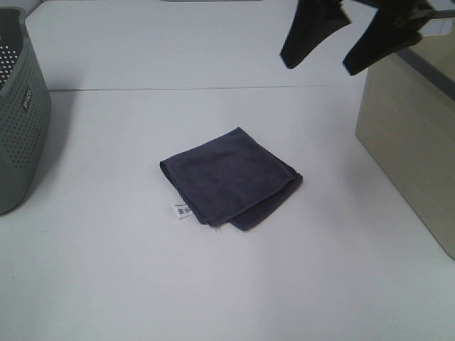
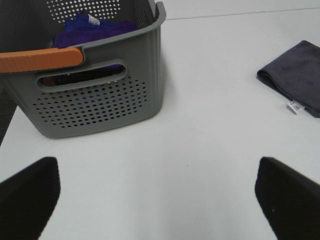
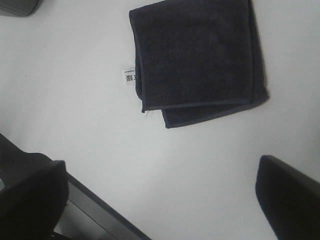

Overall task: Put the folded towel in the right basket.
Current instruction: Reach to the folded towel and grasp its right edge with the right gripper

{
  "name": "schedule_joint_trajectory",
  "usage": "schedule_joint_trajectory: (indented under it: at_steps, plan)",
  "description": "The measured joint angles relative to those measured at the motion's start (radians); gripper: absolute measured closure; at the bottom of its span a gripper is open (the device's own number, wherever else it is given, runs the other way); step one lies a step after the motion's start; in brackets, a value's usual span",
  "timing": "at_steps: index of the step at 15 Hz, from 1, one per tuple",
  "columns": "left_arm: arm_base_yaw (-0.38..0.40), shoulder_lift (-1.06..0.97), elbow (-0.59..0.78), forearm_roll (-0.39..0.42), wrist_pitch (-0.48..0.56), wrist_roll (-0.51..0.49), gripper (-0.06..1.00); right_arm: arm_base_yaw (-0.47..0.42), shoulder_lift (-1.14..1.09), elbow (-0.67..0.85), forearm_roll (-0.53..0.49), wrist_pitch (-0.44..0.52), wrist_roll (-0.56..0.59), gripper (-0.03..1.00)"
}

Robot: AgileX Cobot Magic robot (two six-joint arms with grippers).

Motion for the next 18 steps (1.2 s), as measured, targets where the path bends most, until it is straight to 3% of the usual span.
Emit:
schedule_joint_trajectory:
  at_steps: [4,9,12,18]
  plan:
    - [0.000,0.000,0.000,0.000,0.000,0.000,-0.05,0.015,0.208,-0.149,0.029,-0.010,-0.009,-0.01]
    - [0.000,0.000,0.000,0.000,0.000,0.000,-0.05,0.015,0.353,-0.180,0.090,-0.021,-0.087,-0.01]
    - [0.000,0.000,0.000,0.000,0.000,0.000,-0.05,0.015,0.507,-0.321,0.092,-0.025,-0.124,-0.01]
    - [0.000,0.000,0.000,-0.002,0.000,0.000,-0.05,0.015,0.743,-0.579,-0.043,0.001,-0.139,-0.01]
